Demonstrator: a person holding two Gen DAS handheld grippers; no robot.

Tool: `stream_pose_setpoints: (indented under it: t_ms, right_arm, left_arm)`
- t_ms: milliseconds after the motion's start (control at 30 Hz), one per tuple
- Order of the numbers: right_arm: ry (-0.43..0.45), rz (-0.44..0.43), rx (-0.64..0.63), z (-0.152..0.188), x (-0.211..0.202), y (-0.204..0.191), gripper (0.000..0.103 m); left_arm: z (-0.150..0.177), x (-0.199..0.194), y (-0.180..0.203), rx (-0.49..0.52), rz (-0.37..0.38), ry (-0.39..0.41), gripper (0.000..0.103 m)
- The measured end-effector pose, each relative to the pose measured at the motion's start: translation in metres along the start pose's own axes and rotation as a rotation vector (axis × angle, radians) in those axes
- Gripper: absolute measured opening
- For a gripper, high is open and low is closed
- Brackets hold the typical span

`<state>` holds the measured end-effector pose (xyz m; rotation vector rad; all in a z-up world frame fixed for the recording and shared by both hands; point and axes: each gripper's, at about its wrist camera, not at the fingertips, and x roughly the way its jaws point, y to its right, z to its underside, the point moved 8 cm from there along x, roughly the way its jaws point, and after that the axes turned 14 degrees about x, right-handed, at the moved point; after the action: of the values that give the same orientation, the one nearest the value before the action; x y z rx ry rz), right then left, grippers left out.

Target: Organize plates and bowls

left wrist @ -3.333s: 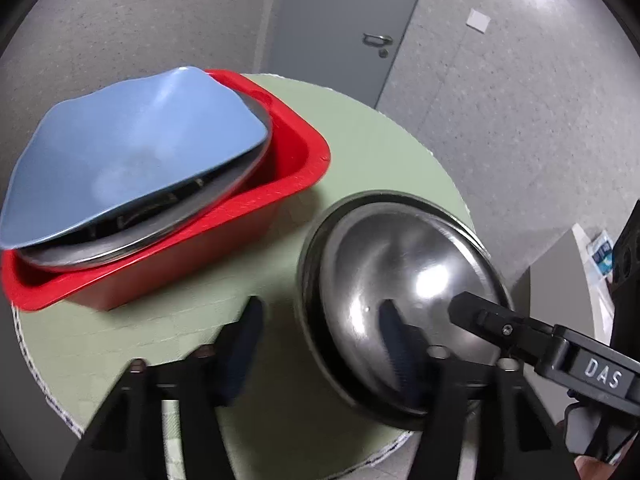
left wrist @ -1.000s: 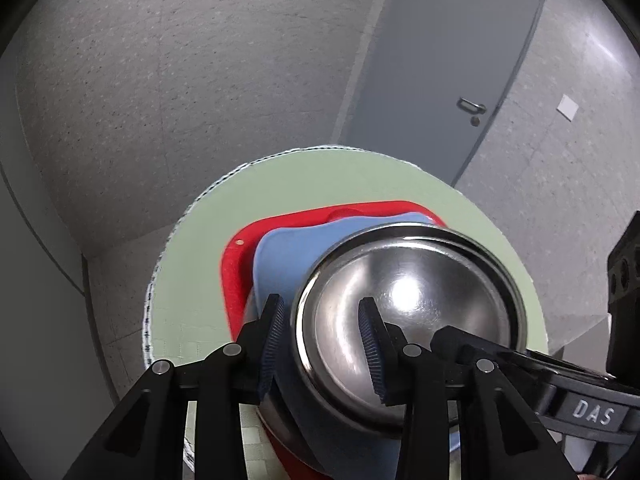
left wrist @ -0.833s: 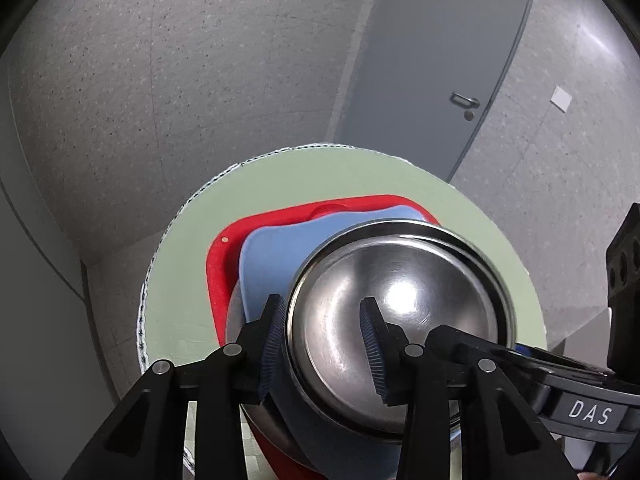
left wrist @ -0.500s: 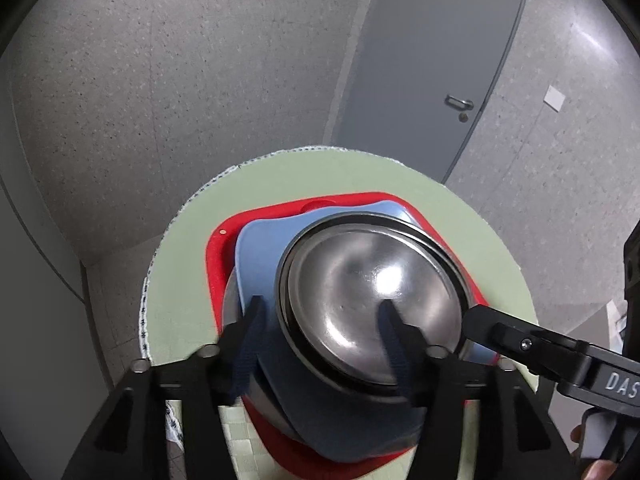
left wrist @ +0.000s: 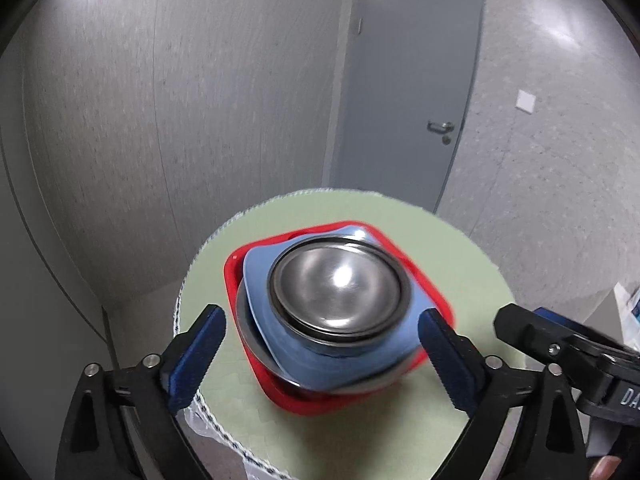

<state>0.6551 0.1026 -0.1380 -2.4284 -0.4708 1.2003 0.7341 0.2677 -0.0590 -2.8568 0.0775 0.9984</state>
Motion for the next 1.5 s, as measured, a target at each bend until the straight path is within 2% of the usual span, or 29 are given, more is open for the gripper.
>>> stream_pose_setpoints:
  t_ms: [33, 200, 367, 533, 700, 900, 1033, 1167, 1500]
  right_arm:
    - [0.025, 0.006, -0.010, 0.000, -0.012, 0.000, 0.100]
    - [0.119, 0.031, -0.070, 0.007, -0.074, 0.005, 0.103]
    - [0.193, 0.053, -0.139, 0.025, -0.139, 0.017, 0.103]
    - [0.261, 0.089, -0.189, 0.051, -0.213, 0.046, 0.103]
    - [0.297, 0.129, -0.226, 0.085, -0.283, 0.082, 0.103]
    - [0.337, 0.134, -0.240, 0.128, -0.349, 0.118, 0.103]
    - [0.370, 0.139, -0.219, 0.155, -0.382, 0.137, 0.103]
    - [0.380, 0.128, -0.204, 0.173, -0.401, 0.150, 0.103]
    - [0.417, 0.120, -0.235, 0.218, -0.408, 0.164, 0.103]
  left_arm:
    - [-0.001, -0.009, 0.004, 0.008, -0.003, 0.013, 0.102]
    - [0.010, -0.076, 0.044, 0.062, -0.043, 0.096, 0.102]
    - [0.029, -0.135, 0.083, 0.081, -0.070, 0.145, 0.102]
    - [0.063, -0.212, 0.145, 0.076, -0.086, 0.199, 0.102]
    - [0.103, -0.273, 0.204, 0.093, -0.094, 0.225, 0.102]
    - [0.147, -0.339, 0.265, 0.107, -0.114, 0.283, 0.102]
    - [0.182, -0.373, 0.297, 0.106, -0.106, 0.290, 0.102]
    - [0.210, -0.397, 0.314, 0.105, -0.118, 0.304, 0.102]
    - [0.267, -0.410, 0.316, 0.101, -0.132, 0.348, 0.102]
